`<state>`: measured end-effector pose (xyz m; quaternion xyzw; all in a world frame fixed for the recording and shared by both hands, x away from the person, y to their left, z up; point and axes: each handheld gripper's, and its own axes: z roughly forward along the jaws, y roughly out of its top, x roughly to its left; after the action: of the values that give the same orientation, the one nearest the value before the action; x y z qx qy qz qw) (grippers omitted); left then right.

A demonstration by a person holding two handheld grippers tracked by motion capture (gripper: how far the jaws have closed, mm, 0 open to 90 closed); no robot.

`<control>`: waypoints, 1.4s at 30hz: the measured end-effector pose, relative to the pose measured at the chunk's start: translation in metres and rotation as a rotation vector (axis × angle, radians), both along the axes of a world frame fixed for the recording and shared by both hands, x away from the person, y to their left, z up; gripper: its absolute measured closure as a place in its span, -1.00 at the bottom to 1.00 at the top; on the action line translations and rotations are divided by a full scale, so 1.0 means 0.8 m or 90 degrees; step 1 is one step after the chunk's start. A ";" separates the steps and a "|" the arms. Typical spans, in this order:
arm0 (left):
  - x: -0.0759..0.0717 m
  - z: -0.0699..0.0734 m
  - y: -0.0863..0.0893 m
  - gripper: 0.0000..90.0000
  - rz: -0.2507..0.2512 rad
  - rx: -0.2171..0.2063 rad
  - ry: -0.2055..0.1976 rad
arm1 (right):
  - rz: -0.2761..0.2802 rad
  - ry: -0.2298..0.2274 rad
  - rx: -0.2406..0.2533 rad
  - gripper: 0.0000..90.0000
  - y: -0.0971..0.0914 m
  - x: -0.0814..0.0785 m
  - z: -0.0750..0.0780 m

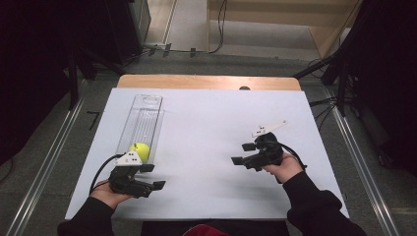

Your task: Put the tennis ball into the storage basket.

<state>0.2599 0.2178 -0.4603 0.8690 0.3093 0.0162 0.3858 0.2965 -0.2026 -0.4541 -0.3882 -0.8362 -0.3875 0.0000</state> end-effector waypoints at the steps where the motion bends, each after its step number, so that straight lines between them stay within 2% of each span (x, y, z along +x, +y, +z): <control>1: 0.000 0.000 0.000 -0.46 0.000 0.000 0.000 | -0.001 0.000 -0.001 -0.48 -0.003 -0.001 -0.001; 28: 0.000 -0.001 0.000 -0.46 0.001 0.002 0.000 | -0.043 0.008 -0.003 -0.48 -0.053 -0.042 -0.017; 42: 0.000 -0.001 0.000 -0.46 0.003 0.002 0.001 | -0.058 0.020 -0.020 -0.48 -0.074 -0.056 -0.028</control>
<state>0.2596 0.2175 -0.4608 0.8689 0.3117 0.0171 0.3840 0.2518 -0.2621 -0.4768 -0.4315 -0.8238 -0.3675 -0.0107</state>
